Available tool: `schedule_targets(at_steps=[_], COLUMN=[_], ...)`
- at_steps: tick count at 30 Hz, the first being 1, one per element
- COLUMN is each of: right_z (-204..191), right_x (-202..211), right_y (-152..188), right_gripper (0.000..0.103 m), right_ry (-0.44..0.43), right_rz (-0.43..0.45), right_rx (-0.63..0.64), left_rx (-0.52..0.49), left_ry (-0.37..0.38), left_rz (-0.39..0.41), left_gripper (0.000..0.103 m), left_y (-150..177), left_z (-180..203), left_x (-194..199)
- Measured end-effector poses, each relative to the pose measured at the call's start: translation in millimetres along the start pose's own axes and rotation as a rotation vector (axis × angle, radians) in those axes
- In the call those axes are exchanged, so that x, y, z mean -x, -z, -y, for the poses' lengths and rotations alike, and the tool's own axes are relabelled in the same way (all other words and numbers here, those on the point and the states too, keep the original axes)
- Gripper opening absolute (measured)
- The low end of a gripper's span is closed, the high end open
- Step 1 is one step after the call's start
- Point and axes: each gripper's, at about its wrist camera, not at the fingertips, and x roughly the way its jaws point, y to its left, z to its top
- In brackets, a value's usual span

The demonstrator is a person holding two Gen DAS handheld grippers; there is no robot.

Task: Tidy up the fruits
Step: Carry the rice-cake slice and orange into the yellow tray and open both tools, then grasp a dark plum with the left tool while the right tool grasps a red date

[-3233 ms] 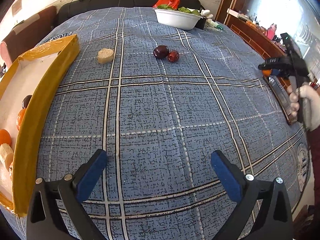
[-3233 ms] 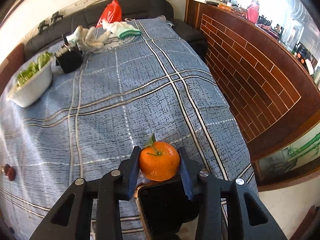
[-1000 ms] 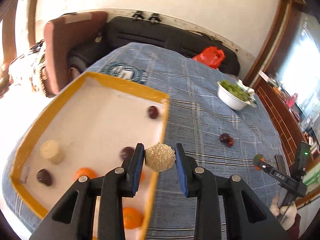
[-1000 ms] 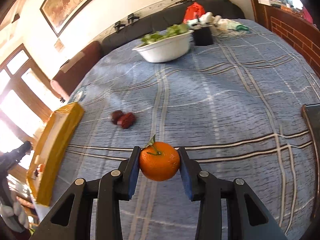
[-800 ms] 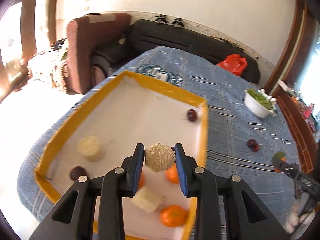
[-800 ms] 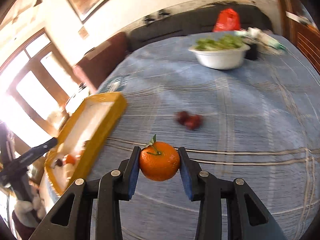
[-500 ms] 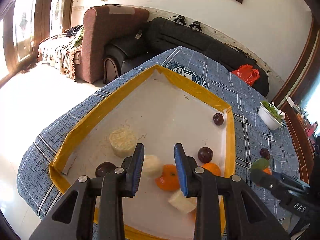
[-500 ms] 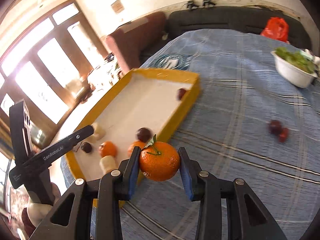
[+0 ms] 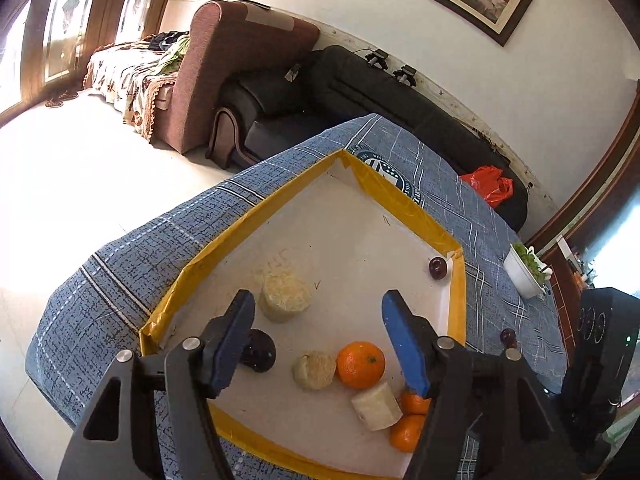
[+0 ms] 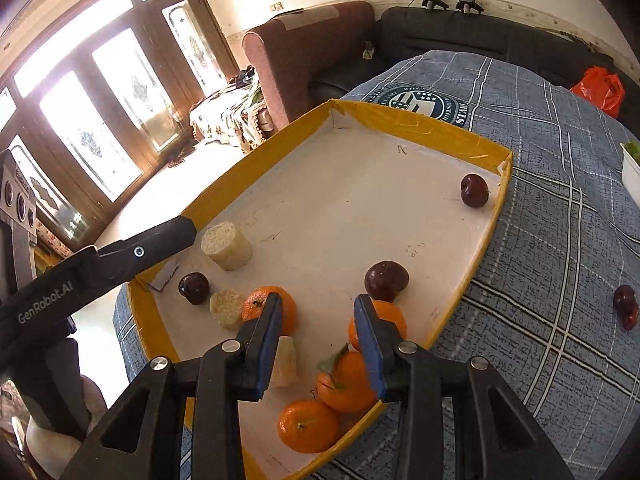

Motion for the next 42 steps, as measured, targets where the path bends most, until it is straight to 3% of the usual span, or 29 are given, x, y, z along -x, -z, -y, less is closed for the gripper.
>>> schedule_targets(at_steps=[5,9,11,16,19,20,22,24,26,29,36,42], right_z=[9,45,73,180,232,243,270,288,289,288,263,260], right_x=[28,66,86,146,187,199,216,210,194,162,112,79], right_y=[-2,6,11,15,8,9,27,46,59,68,56,47], right_gripper=[0.062,0.062,0.062,0.065,0.102,0.103,0.103,0.097,0.068,0.053,0.053,0.053], right_ry=[0.014,0.085,0.15,0.448,0.569,0.561,0.549,0.456,0.377,0.284,0.222,0.231], right_rz=[0.057,0.093,0.091,0.051,0.047,0.078,0.147,0.147,0.12,0.076,0.098,0.095], right_rx=[-0.016,-0.057,-0.079,-0.165,-0.237,-0.254,-0.38,-0.471,-0.491,-0.491,-0.412,-0.394], left_rx=[0.004,-0.031,-0.05,-0.092,-0.14,-0.161,-0.207,-0.241,-0.261,-0.262,-0.269,-0.309], left_ry=[0.018,0.042,0.06,0.126,0.206,0.218,0.225,0.227,0.216,0.203,0.16,0.151], left_rz=[0.001,-0.003,-0.01,-0.02,-0.038,-0.05,-0.081,-0.12,-0.141,-0.158,-0.169,-0.187], left_gripper=[0.074,0.079,0.081,0.09,0.095,0.095,0.095,0.095,0.095,0.095,0.095,0.095], left_y=[-1,3,5,14,24,29,38,48,54,58,56,55], left_z=[3,20,30,66,97,106,125,140,149,155,162,181], left_x=[10,17,19,25,24,22,16,8,0,-7,-19,-35])
